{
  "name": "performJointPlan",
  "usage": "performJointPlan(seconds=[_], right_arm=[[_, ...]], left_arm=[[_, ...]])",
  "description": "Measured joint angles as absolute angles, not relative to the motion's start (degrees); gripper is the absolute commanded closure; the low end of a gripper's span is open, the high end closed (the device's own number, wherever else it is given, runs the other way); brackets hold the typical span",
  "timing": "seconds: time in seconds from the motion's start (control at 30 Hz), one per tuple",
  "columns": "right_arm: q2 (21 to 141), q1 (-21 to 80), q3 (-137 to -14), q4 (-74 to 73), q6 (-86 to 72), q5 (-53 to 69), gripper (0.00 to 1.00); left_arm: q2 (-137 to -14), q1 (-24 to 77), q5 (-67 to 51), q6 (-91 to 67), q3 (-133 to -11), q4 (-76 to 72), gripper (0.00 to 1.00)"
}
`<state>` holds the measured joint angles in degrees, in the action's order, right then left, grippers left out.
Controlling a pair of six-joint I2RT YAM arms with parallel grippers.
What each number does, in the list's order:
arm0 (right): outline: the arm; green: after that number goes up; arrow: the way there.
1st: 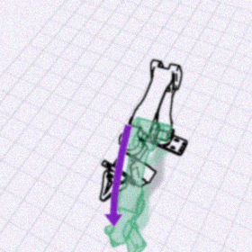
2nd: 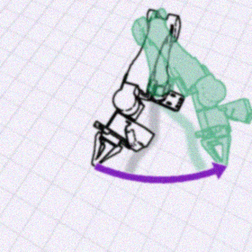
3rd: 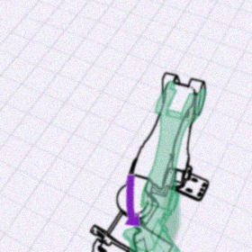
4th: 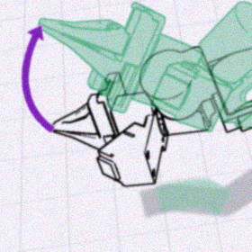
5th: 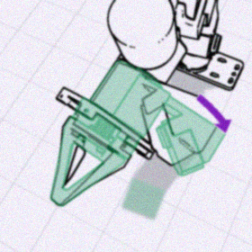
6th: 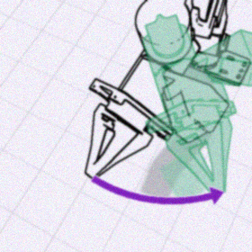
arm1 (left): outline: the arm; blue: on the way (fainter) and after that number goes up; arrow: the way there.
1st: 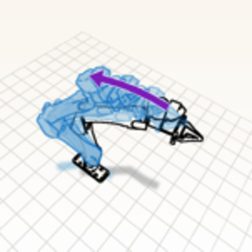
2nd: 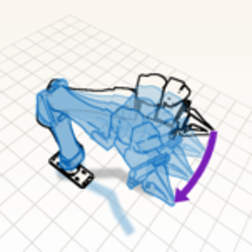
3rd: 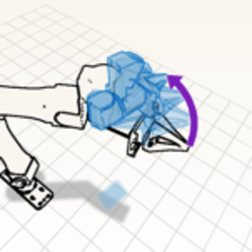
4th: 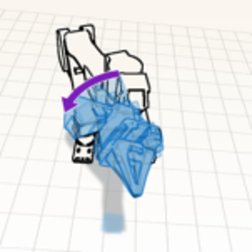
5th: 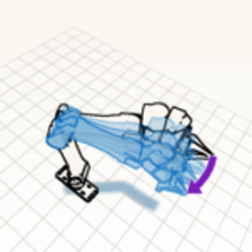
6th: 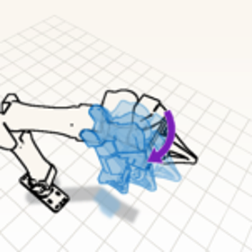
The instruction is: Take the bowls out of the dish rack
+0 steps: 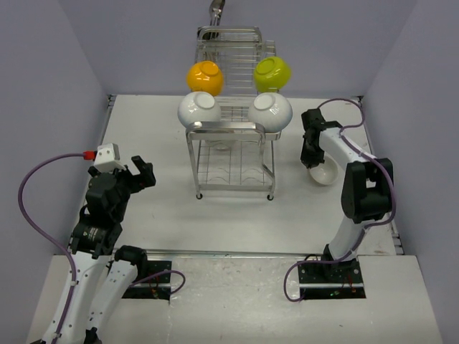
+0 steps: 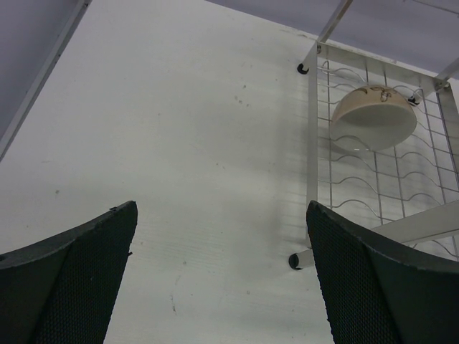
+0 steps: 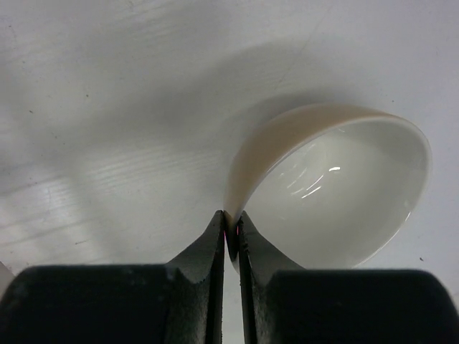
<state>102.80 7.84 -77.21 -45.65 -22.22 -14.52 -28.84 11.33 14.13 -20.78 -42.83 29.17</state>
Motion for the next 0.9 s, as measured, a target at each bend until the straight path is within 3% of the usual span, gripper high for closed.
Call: performJointPlan(seconds=[0.13,0.2,0.23,0.27,0.5,0.6,0.73,0.77,0.9], right_arm=[[105.8,8.9,-79.3,-46.0,-21.5,-15.7,0.96],[106.2,9.0,-79.7,-46.5,-21.4,-16.1,0.78],[106.2,9.0,-79.9,-46.7,-21.3,-16.2,0.6],[106.2,9.0,-80.1,-47.0,-21.1,-16.7,0.56],[103.4,9.0,-79.8,-47.1,-20.5,-13.9,0.44],[97.5,9.0,-79.4,-47.0,-20.5,-11.7,0.39],[86.0,9.0,-78.2,-45.1,-20.8,-9.0,0.27],[82.6,9.0,-77.6,-44.8,-21.0,-8.3,0.17],[69.1,8.6,-72.8,-41.2,-22.0,-5.8,0.01]], left_arm=[[-28.8,11.3,14.1,-20.8,-42.8,29.2,0.0],[-28.8,11.3,14.1,-20.8,-42.8,29.2,0.0],[-28.8,11.3,14.1,-20.8,-42.8,29.2,0.0],[-28.9,11.3,14.2,-20.8,-42.8,29.2,0.0],[-29.5,11.3,14.2,-20.8,-42.9,29.2,0.0],[-31.7,11.3,13.2,-22.2,-43.6,29.7,0.0],[-36.2,11.3,9.4,-27.7,-45.3,29.6,0.0],[-37.3,11.4,8.8,-28.9,-45.6,29.6,0.0],[-44.1,9.3,4.0,-36.1,-46.8,28.4,0.0]])
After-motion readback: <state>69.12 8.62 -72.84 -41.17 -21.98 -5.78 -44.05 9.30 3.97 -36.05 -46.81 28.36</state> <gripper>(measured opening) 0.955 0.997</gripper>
